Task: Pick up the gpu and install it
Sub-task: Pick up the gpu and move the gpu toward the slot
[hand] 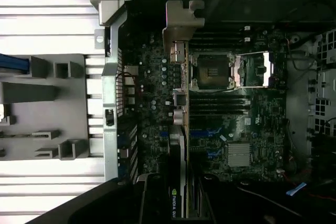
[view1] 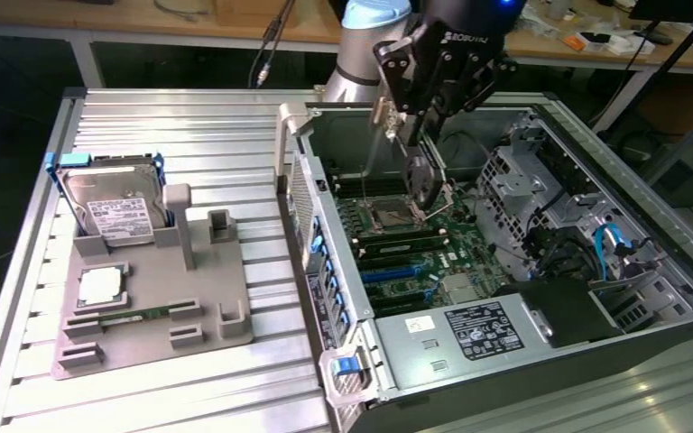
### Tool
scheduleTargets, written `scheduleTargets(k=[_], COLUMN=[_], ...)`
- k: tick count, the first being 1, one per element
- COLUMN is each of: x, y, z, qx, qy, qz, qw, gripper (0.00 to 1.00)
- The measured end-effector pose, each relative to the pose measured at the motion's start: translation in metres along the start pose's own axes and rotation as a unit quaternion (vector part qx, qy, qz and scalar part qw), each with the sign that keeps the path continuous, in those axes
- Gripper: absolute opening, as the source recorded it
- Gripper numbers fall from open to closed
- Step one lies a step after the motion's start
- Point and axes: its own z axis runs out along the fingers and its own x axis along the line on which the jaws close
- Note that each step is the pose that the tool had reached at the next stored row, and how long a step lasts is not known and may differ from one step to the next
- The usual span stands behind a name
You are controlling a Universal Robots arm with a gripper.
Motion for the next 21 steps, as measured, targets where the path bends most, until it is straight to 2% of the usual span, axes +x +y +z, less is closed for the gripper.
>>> scheduleTargets(k=[1, 13, 17, 19, 21], x=[-0.009, -0.063, -0.082, -0.089, -0.09], y=[0.0001, 0.0003, 0.0004, 0.0004, 0.0004], z=[0.001, 0.0069, 0.0096, 0.0107, 0.0106], qx=[0.0, 0.0, -0.0001, -0.0002, -0.0001], qy=[-0.0004, -0.003, -0.0051, -0.0069, -0.007], qz=[0.0, 0.0, 0.0, 0.0, 0.0], qw=[1.0, 1.0, 1.0, 1.0, 1.0], gripper=[0.27, 0.27, 0.27, 0.27, 0.27])
